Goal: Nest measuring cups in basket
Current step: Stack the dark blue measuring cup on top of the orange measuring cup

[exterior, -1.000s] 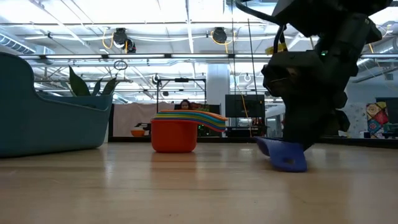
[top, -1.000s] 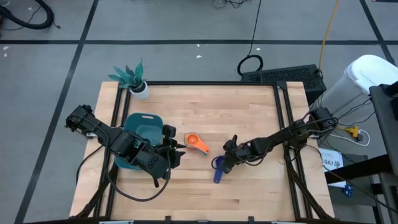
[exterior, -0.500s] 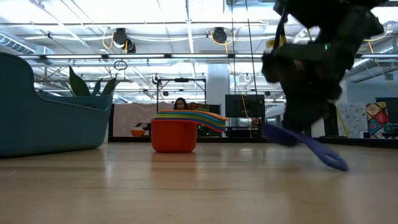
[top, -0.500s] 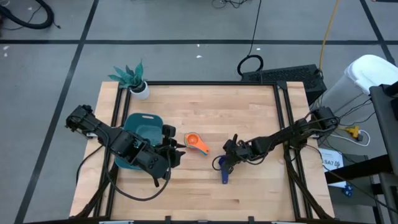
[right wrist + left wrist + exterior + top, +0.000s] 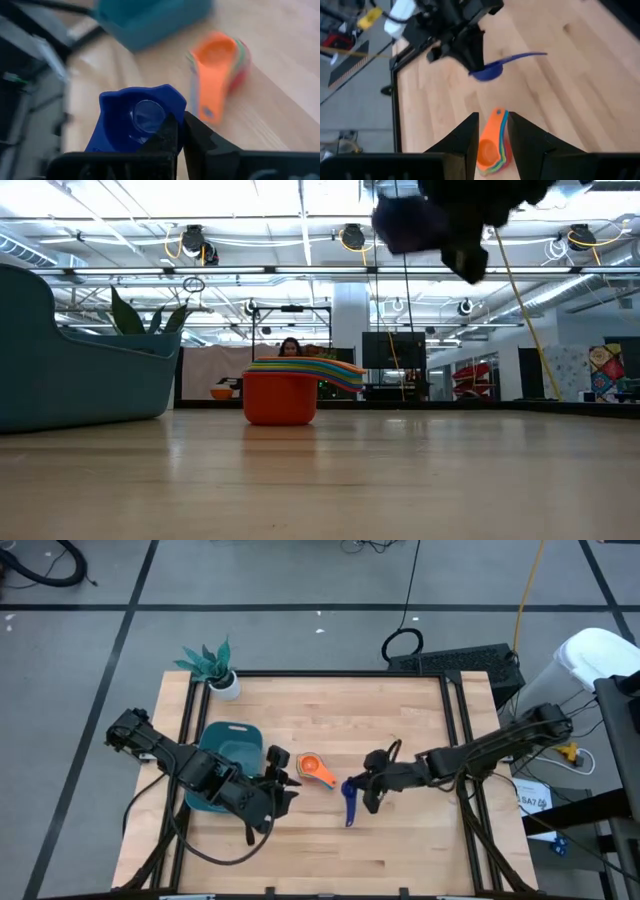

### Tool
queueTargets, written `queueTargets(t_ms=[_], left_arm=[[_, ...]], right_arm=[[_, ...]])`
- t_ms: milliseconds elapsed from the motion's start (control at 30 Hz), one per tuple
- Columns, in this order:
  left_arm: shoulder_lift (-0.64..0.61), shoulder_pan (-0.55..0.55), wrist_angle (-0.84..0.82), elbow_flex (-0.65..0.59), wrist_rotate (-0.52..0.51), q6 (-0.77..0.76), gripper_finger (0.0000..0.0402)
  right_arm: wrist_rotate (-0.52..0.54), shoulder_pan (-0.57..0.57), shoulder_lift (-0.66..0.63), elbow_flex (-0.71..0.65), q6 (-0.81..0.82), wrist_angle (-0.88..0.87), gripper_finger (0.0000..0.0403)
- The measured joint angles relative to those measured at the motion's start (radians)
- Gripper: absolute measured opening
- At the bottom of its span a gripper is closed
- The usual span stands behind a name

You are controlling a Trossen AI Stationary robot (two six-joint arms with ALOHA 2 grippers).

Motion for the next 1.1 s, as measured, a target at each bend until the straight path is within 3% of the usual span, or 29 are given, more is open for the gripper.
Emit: queueTargets(t_ms=[200,533,933,1100], left_arm=[[0.0,0.0,0.128,0.0,0.073,0.138,0.0106],[0.069,0.018,0.234,0.001,0.294,0.347,0.0106],[0.12,0.078,0.243,0.001,0.332,0.422,0.0106],[0.139,0.1,0.266,0.003,0.391,0.434,0.0106]], right_arm=[[-0.132,-0.002,-0.011,0.0,-0.036,0.187,0.0],[-0.191,-0.01,-0.007,-0.001,-0.006,0.164,0.0],[-0.271,-0.016,-0.004,-0.001,0.02,0.062,0.0],[-0.317,-0.033,0.022,-0.001,0.032,0.163,0.0]])
